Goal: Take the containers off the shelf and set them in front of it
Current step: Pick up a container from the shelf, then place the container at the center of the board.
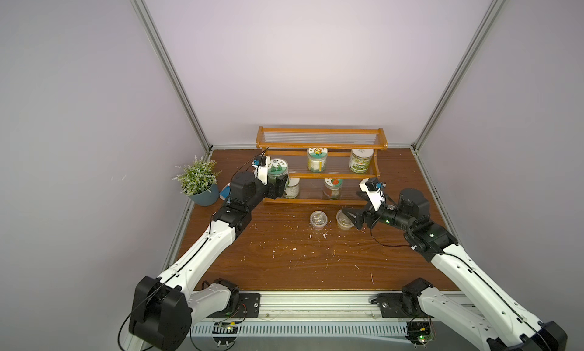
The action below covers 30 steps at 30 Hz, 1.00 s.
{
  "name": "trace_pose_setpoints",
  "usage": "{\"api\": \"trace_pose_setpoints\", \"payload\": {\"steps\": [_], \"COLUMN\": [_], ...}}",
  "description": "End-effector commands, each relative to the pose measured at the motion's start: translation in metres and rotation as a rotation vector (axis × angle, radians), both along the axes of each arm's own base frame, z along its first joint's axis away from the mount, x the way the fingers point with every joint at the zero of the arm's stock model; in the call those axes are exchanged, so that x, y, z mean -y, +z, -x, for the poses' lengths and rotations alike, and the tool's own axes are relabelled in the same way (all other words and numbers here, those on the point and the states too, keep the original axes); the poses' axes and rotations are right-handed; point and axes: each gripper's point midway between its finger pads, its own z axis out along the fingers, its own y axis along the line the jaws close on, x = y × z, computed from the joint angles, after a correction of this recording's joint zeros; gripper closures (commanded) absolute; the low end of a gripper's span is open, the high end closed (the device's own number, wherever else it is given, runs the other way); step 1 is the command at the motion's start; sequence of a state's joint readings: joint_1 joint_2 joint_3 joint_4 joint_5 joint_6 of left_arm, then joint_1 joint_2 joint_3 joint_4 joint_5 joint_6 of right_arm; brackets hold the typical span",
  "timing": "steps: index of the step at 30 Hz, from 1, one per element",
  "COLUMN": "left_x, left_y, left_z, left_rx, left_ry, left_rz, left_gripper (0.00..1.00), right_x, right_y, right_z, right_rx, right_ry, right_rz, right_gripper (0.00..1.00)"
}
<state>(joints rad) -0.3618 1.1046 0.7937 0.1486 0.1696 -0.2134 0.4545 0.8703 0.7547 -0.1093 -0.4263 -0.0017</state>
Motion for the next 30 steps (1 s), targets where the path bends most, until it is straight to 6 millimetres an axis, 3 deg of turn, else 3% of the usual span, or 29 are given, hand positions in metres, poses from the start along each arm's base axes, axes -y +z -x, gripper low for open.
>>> {"api": "trace_pose_setpoints", "payload": {"steps": [1,6,12,15,21,26,30], "left_x": [0.018,0.042,0.06,0.071,0.07,0.064,0.062], "left_y": [-0.005,-0.032,-0.083,-0.105,-0.142,-0.159,-0.16], "left_z": [0.027,0.061,0.077,0.078,0.072,0.063,0.059], "left_rx": [-0.03,-0.077,-0.136,-0.168,-0.202,-0.201,-0.184], "left_ry": [-0.082,-0.155,-0.206,-0.221,-0.199,-0.153,-0.137], "left_rz": [0.017,0.013,0.02,-0.025,-0.087,-0.133,-0.143], "left_gripper": [0.19,0.2,0.2,0.2,0.2,0.2,0.18], "right_x": [-0.002,0.001,0.001,0.002,0.004,0.003,0.003], "right_y": [0.008,0.009,0.007,0.006,0.005,0.004,0.003], "right_z": [-0.001,-0.002,-0.003,-0.004,-0.007,-0.009,-0.01], "right_rx": [0.031,0.037,0.03,0.026,0.025,0.022,0.021], "right_ry": [0.021,0.01,0.007,0.004,-0.006,-0.004,-0.005], "right_rz": [-0.013,-0.004,-0.003,0.001,0.003,0.005,0.006], "right_gripper": [0.01,0.01,0.01,0.01,0.01,0.01,0.01]}}
